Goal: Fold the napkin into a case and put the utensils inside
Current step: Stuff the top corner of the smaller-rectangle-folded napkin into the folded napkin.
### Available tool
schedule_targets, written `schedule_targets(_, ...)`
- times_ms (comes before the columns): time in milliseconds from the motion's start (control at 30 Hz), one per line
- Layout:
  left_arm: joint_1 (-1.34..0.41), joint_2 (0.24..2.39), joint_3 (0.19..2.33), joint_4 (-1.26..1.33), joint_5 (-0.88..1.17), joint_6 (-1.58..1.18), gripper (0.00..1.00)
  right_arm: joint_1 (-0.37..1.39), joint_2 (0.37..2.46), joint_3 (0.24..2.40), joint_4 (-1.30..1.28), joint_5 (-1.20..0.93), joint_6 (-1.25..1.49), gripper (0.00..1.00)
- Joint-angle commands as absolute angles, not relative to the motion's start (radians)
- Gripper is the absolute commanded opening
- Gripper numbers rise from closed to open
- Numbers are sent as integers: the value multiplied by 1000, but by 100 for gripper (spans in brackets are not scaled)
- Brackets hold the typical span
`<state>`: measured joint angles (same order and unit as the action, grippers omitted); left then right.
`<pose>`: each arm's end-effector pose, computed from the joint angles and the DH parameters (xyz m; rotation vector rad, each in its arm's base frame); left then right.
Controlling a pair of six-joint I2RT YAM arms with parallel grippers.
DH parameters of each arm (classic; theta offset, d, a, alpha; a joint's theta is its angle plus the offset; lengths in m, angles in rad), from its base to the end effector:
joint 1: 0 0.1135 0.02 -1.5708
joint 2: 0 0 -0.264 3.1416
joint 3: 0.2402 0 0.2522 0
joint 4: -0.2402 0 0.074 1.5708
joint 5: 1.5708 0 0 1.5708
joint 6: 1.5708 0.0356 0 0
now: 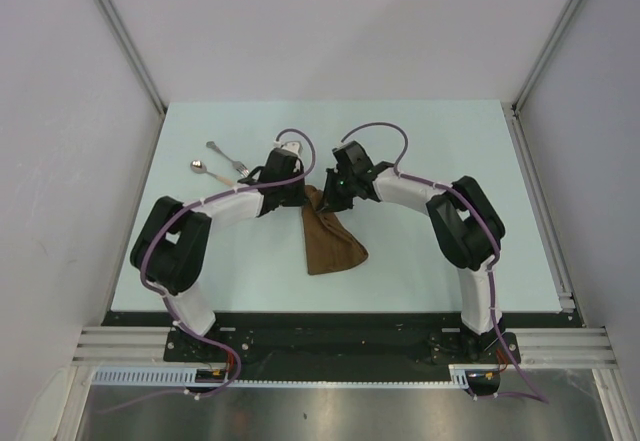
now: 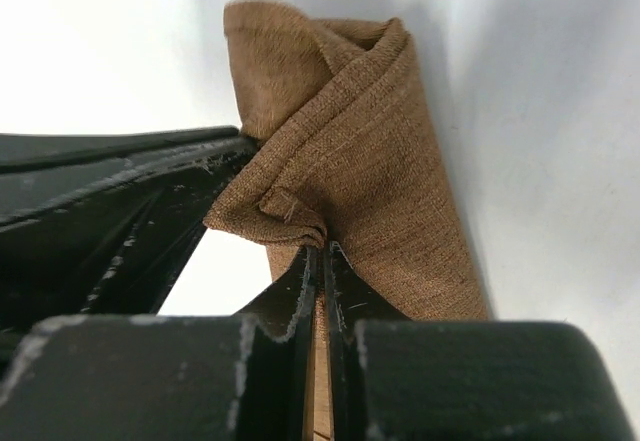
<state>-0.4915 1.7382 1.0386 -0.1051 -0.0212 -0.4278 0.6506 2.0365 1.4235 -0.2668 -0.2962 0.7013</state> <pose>0.3231 -0.1721 0.1830 0.0666 2.4140 -0.4088 0.3456 0.2761 0.1743 -0.0747 2.6404 0.9010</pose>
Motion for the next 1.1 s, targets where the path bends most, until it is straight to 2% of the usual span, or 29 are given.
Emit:
schedule_targets(0, -479, 1665, 996, -5, 57, -483, 8, 678, 2055, 1483, -348, -262, 632, 0)
schedule_targets(600, -456, 1658, 950, 34, 98, -508, 7, 735, 2164, 1664, -497, -74, 575, 0)
schedule_targets(733, -456, 1677, 988, -29, 68, -476, 8, 736, 2148, 1657, -515, -38, 558, 0)
schedule_targets(767, -456, 1678, 999, -49, 54, -471, 9, 736, 2143, 1652, -517, -32, 554, 0)
schedule_targets(900, -456, 1689, 1028, -103, 3, -460, 23, 735, 2118, 1626, -508, -37, 548, 0)
schedule_targets(1067, -453, 1726, 1075, -146, 3, -460, 27, 713, 2085, 1583, -471, -78, 564, 0)
